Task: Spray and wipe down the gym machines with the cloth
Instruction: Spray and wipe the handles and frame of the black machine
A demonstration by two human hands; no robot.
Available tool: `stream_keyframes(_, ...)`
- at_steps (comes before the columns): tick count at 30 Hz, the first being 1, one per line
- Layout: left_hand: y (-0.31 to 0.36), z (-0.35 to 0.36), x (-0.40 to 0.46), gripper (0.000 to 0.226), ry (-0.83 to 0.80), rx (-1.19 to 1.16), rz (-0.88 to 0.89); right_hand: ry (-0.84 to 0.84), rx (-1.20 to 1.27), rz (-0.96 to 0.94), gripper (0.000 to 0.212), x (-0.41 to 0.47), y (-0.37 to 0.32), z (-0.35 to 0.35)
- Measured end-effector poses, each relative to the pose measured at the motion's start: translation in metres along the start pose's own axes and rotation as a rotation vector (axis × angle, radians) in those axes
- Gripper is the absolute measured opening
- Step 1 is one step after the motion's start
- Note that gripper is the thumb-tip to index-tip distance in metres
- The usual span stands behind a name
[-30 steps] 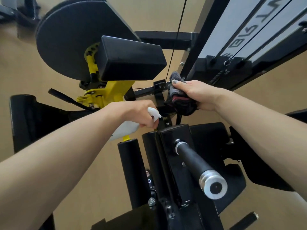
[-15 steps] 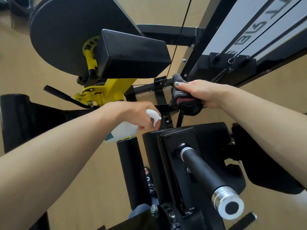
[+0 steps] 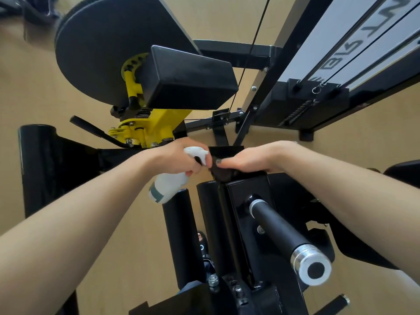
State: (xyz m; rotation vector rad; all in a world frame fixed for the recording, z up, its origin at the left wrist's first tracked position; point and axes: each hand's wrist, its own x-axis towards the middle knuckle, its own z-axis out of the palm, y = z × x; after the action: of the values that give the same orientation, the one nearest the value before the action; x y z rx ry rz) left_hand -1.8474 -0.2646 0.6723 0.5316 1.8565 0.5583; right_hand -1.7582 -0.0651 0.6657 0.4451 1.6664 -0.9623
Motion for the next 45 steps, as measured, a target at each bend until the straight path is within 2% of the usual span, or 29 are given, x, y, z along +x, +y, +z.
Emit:
stream_keyframes(4, -0.026, 0.001, -0.021, 0.031, 0.113, -0.155, -0.098, -0.070, -0.259, -0.031, 0.050, 0.002, -0.045, 0.026)
stream_keyframes(7, -0.036, 0.007, -0.029, 0.029, 0.198, -0.242, -0.152, -0.212, -0.567, -0.100, 0.041, 0.014, -0.063, 0.051)
stream_keyframes(9, -0.036, 0.011, -0.032, 0.027, 0.239, -0.264, -0.158, -0.195, -0.742, -0.072, 0.033, 0.017, -0.062, 0.057)
stream_keyframes(10, -0.034, 0.012, -0.033, 0.027, 0.241, -0.262, -0.152, -0.177, -0.751, -0.052, 0.031, 0.016, -0.062, 0.054)
stream_keyframes(15, -0.013, 0.012, -0.037, 0.025, 0.228, -0.263, -0.089, -0.115, -0.383, 0.017, 0.035, 0.007, -0.048, 0.028)
stream_keyframes(18, 0.000, 0.013, -0.038, 0.024, 0.229, -0.232, -0.036, -0.023, -0.331, -0.011, 0.040, 0.003, -0.036, 0.024)
stream_keyframes(22, 0.016, 0.013, -0.046, 0.023, 0.223, -0.177, 0.031, 0.048, -0.223, 0.004, 0.031, 0.000, -0.007, 0.013)
stream_keyframes(25, 0.027, 0.015, -0.053, 0.023, 0.253, -0.159, 0.045, 0.058, 0.102, 0.010, 0.019, -0.004, 0.019, 0.009)
stream_keyframes(30, 0.040, 0.022, -0.067, 0.021, 0.284, -0.137, 0.036, 0.069, 0.556, -0.002, 0.019, -0.009, 0.042, 0.018)
stream_keyframes(34, 0.047, 0.032, -0.082, 0.017, 0.335, -0.139, 0.043, 0.205, 0.850, -0.055, 0.017, -0.007, 0.059, 0.039)
stream_keyframes(37, 0.052, 0.041, -0.095, 0.020, 0.369, -0.144, 0.039, 0.344, 1.097, -0.054, 0.036, -0.005, 0.065, 0.054)
stream_keyframes(39, 0.056, 0.047, -0.104, 0.021, 0.398, -0.162, 0.044, 0.492, 1.073, -0.036, 0.040, -0.014, 0.059, 0.063)
stream_keyframes(41, 0.060, 0.053, -0.114, 0.022, 0.432, -0.178, 0.052, 0.650, 0.931, 0.012, 0.041, -0.021, 0.059, 0.072)
stream_keyframes(45, 0.074, 0.064, -0.130, 0.021, 0.473, -0.180, 0.082, 0.785, 0.684, 0.011, 0.054, -0.027, 0.072, 0.091)
